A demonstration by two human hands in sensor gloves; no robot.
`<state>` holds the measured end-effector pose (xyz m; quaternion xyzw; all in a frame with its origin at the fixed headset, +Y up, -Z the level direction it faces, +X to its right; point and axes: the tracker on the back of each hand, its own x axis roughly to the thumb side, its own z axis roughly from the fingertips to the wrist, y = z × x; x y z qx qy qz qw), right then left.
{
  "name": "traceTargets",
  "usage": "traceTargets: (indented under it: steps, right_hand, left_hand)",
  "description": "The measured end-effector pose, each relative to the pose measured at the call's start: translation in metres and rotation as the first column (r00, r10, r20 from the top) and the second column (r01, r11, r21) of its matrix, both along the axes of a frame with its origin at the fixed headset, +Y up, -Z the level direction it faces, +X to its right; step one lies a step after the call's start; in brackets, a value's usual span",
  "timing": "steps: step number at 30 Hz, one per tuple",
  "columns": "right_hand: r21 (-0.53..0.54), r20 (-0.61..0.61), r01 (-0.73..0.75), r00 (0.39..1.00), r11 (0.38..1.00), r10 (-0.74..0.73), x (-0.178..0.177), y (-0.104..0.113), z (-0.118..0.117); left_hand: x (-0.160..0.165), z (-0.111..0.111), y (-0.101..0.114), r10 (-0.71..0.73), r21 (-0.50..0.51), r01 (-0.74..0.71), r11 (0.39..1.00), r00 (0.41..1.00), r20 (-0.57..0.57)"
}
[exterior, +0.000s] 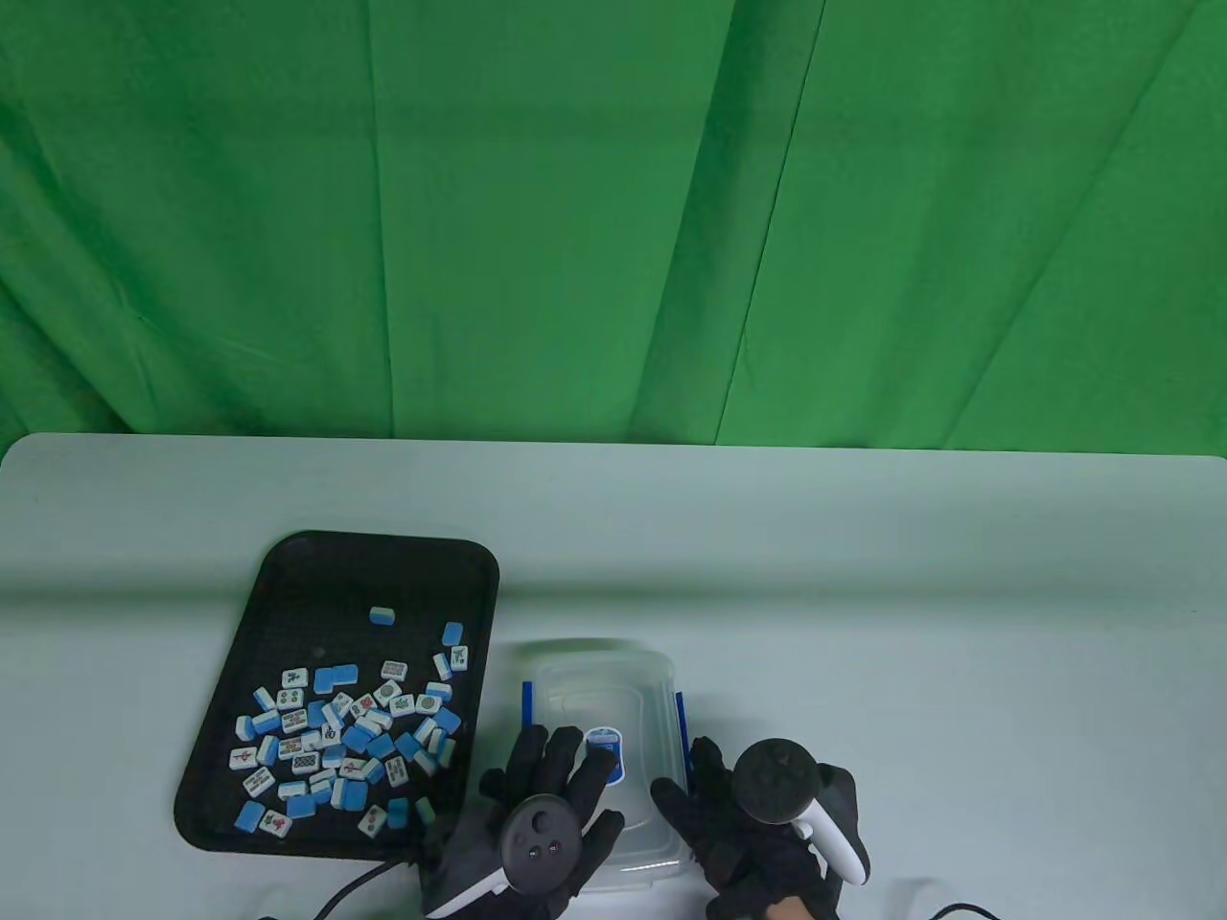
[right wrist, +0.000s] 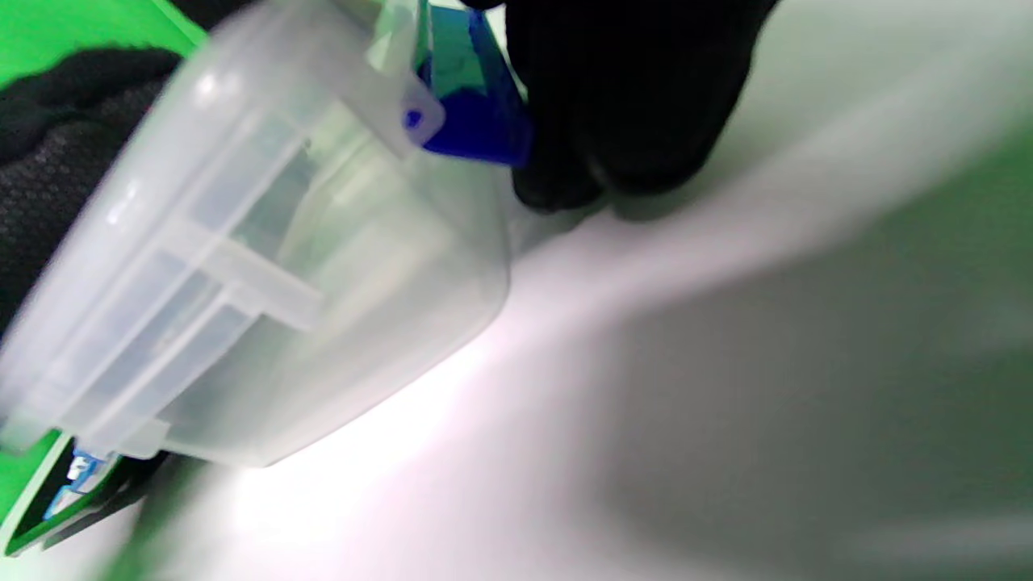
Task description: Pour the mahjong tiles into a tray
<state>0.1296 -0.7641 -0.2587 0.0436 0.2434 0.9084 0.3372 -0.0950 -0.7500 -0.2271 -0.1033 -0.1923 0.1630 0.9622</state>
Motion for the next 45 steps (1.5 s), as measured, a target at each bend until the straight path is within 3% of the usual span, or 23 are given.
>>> traceTargets:
  steps: [12, 17, 26, 29, 33, 40, 45]
  right_hand:
    - [0.104, 0.043, -0.178, 0.984, 0.979, 0.174, -0.004, 0.008, 0.005]
    - [0.203, 0.073, -0.292, 0.956, 0.935, 0.283, -0.011, 0.016, 0.01]
    - [0.257, 0.089, -0.336, 0.942, 0.906, 0.324, -0.016, 0.019, 0.013]
    - [0.293, 0.099, -0.385, 0.923, 0.875, 0.372, -0.019, 0.022, 0.016]
    - [0.367, 0.123, -0.516, 0.852, 0.774, 0.51, -0.028, 0.028, 0.022]
    - [0.372, 0.12, -0.538, 0.836, 0.757, 0.535, -0.034, 0.031, 0.023]
    - [0.406, 0.145, -0.588, 0.797, 0.699, 0.587, -0.041, 0.033, 0.026]
  left_hand:
    - [0.0, 0.0, 0.0, -0.001, 0.001, 0.001, 1.0, 1.0, -0.002]
    - [0.0, 0.0, 0.0, 0.001, -0.002, -0.001, 1.0, 1.0, -0.006]
    - [0.0, 0.0, 0.0, 0.004, -0.005, -0.004, 1.0, 1.0, -0.008]
    - [0.0, 0.0, 0.0, 0.004, -0.005, -0.004, 1.0, 1.0, -0.008]
    - [0.0, 0.0, 0.0, 0.004, -0.005, -0.004, 1.0, 1.0, -0.008]
    - [0.0, 0.0, 0.0, 0.003, -0.013, -0.003, 1.0, 1.0, -0.009]
    - [0.0, -0.001, 0.001, -0.001, -0.021, 0.001, 1.0, 1.0, -0.009]
